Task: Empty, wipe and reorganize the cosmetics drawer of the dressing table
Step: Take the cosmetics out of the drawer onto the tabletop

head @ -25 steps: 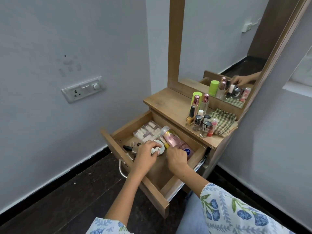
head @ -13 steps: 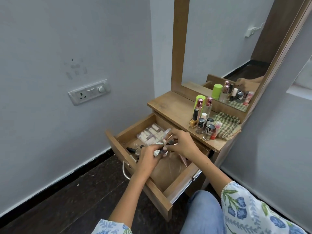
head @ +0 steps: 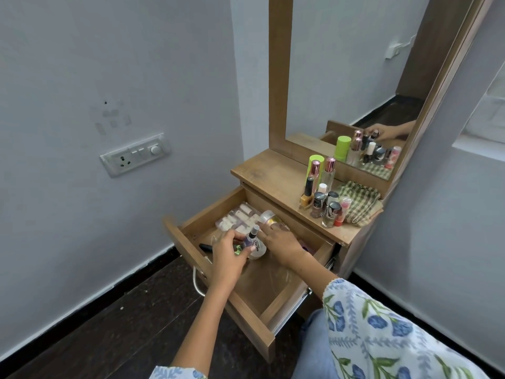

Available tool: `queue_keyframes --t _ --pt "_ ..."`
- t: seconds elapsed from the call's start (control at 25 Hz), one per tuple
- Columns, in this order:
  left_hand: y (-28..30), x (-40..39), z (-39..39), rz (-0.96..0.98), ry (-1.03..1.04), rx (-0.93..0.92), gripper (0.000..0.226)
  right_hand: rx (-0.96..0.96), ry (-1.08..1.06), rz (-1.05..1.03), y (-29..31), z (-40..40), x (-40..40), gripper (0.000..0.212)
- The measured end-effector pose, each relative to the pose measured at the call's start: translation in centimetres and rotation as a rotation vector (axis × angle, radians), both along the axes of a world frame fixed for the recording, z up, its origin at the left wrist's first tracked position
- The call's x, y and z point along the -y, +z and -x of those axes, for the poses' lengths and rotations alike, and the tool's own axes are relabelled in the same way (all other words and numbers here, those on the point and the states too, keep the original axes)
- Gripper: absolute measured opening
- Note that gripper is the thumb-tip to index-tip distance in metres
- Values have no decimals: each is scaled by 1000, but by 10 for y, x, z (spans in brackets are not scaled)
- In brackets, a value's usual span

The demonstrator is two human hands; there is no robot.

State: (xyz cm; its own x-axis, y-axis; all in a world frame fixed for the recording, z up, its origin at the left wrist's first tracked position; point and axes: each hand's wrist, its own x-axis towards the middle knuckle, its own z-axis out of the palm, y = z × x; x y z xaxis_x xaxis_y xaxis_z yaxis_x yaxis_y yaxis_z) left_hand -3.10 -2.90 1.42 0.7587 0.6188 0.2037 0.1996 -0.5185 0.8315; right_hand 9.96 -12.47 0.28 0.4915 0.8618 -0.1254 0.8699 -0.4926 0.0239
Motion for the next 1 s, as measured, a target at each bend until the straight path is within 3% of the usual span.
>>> queue_keyframes --t 0.16,0.36,0.6,0.76,1.0 --pt "0 0 1 -5 -20 -1 20 65 -5 22 6 -3 -6 60" --pt "-2 -1 1 39 -13 13 20 -51 -32 92 14 5 15 84" --pt "-1 -1 3 56 -10 38 23 -334 -226 -422 17 25 47 75" --pt "-1 -1 4 80 -7 74 22 -496 -257 -661 26 29 54 74" --pt "7 2 5 86 -6 88 22 -467 -340 -979 35 37 65 30"
